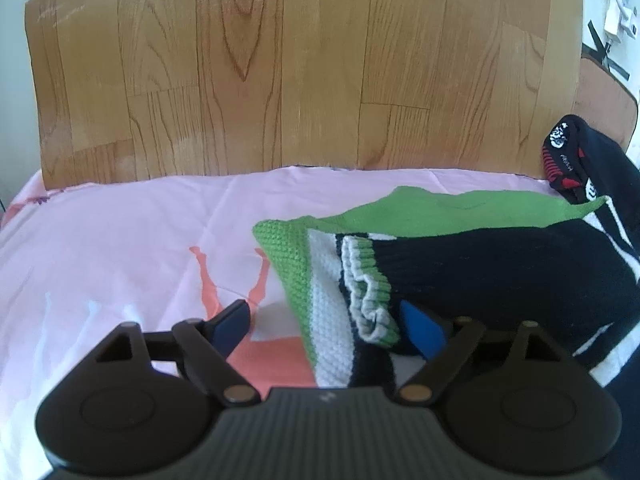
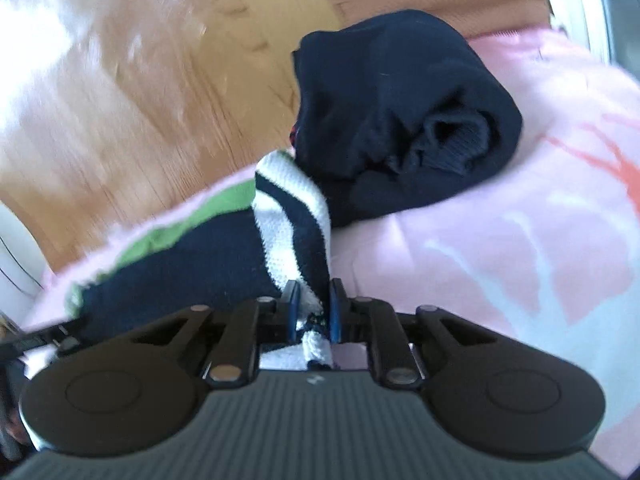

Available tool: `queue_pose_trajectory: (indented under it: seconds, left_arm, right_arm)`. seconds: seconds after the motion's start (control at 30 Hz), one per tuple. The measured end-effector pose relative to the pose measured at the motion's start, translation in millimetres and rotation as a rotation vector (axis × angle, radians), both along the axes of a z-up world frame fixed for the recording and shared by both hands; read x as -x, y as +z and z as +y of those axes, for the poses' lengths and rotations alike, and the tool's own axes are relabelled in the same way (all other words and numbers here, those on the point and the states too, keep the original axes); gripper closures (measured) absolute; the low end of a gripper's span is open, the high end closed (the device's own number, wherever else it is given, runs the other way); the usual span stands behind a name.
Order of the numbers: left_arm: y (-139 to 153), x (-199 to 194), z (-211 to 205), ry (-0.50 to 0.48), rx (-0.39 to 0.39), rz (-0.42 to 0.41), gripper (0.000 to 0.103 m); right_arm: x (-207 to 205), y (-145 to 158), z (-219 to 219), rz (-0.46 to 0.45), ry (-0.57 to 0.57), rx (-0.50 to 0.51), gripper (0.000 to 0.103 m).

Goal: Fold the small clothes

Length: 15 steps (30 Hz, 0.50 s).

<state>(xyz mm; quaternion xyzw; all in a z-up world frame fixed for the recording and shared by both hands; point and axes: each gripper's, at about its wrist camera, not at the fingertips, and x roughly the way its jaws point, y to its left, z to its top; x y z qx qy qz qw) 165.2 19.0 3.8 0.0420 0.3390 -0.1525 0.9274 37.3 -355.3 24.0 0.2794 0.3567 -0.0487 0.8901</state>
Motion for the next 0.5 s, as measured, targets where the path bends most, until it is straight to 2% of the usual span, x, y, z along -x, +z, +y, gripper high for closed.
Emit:
queue_pose_trajectory:
  seconds: [0.1,0.17,0.23,0.27,0.33,0.37,0.5]
  left_arm:
    - [0,-2,1,0.026,-0.009,0.005,0.008]
    - [1,-2,3,0.04,-0.002,0.01,0.006]
    - [2,0,11,0.052,0.018,0.027,0.006]
    - [4,5,21,0.07,0.053,0.058,0.006]
    - [9,27,42,0.065,0.14,0.106,0.009]
    - [12,42,52,0.061,0.151,0.105,0.009]
    - [18,119,81,0.03,0.112,0.071,0.009]
  right_arm:
    - [4,-6,-2,-0.042,-0.022,-0.049,0.085]
    - [11,-6,-10,-0.068,-0.037,-0.127,0.083]
    - [19,-7,-18,-0.088,-0.06,-0.198,0.073]
    - [23,-2,-20,-0.098,-0.079,-0.203,0.067]
    - [35,10,-19,-0.098,-0.103,-0.141,0.06]
    - [45,17,-18,-0.099,-0.1,-0.111,0.057]
    - [77,27,-20,-0.101,0.011,-0.122,0.057]
